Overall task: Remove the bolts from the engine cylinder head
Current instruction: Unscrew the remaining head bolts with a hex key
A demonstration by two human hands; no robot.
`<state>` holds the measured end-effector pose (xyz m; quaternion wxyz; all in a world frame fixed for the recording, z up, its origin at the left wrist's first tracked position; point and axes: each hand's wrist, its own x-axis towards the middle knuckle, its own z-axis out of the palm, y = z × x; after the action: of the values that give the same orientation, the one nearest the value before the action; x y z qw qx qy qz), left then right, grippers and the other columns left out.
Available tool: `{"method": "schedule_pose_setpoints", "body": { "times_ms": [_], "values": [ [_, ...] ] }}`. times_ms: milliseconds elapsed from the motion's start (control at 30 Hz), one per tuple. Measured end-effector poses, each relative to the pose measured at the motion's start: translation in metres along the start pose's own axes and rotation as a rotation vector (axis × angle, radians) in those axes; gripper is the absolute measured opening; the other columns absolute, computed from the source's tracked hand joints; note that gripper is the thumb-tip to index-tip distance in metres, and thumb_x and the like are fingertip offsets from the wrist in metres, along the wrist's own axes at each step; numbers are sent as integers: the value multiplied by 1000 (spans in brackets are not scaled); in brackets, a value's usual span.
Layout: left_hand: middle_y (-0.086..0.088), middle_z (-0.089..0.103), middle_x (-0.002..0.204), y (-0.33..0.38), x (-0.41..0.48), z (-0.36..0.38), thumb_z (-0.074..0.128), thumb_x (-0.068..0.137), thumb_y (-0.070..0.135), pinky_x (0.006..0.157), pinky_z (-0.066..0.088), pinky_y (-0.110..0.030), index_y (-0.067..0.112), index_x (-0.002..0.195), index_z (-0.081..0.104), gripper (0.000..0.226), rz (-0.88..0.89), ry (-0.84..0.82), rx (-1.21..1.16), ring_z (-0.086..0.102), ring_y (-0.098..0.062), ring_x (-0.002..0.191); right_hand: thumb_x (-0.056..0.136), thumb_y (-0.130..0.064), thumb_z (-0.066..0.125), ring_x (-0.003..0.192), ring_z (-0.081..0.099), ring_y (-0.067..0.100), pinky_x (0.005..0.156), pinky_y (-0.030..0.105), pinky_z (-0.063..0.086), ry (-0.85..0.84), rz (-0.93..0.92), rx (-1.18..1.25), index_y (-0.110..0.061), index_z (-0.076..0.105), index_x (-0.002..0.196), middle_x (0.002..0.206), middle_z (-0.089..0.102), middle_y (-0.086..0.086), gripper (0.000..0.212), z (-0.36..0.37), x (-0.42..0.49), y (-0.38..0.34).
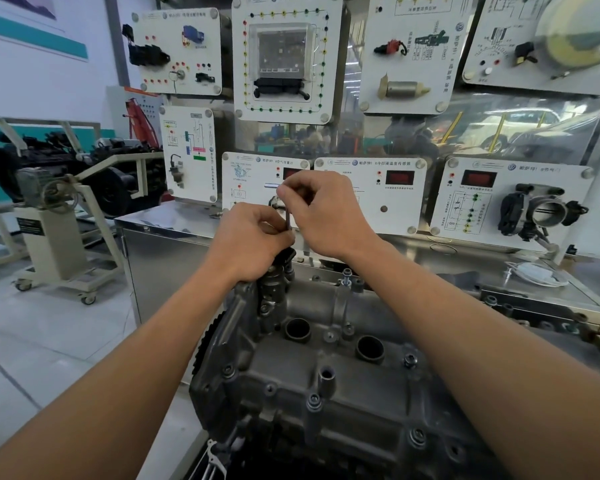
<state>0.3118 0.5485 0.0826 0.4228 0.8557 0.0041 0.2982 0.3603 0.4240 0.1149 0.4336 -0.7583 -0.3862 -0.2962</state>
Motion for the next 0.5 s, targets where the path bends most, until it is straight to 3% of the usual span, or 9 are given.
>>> {"method": "schedule_pose_setpoints", "body": {
  "times_ms": [133,300,400,500],
  "values": [
    [6,67,55,0,1,0,77,83,18,48,39,-12,22,67,65,21,-3,5,13,53,3,42,91,-14,66,76,61,12,77,25,49,-15,6,-15,-8,76,98,85,70,-1,13,-3,1,0],
    [-10,73,67,-2,3,0,76,82,15,60,46,-25,14,72,69,12,-20,-19,-16,61,-17,58,93,-6,61,82,66,14,84,24,51,-127,-2,16,-8,70,117,95,69,-1,26,-4,-1,-3],
    [-10,72,66,-3,2,0,76,83,14,59,42,-23,14,72,68,14,-6,-35,-25,57,-16,56,94,-3,58,89,68,24,88,33,53,-191,-13,30,-6,69,118,99,71,5,26,-8,0,-6],
    [-11,74,75,-2,-2,-1,69,89,9,61,48,-28,5,83,71,7,48,-44,-93,64,-18,62,95,-3,57,90,66,25,88,32,51,-228,-45,21,-7,68,118,99,69,2,25,-8,0,-9]
  ]
}}
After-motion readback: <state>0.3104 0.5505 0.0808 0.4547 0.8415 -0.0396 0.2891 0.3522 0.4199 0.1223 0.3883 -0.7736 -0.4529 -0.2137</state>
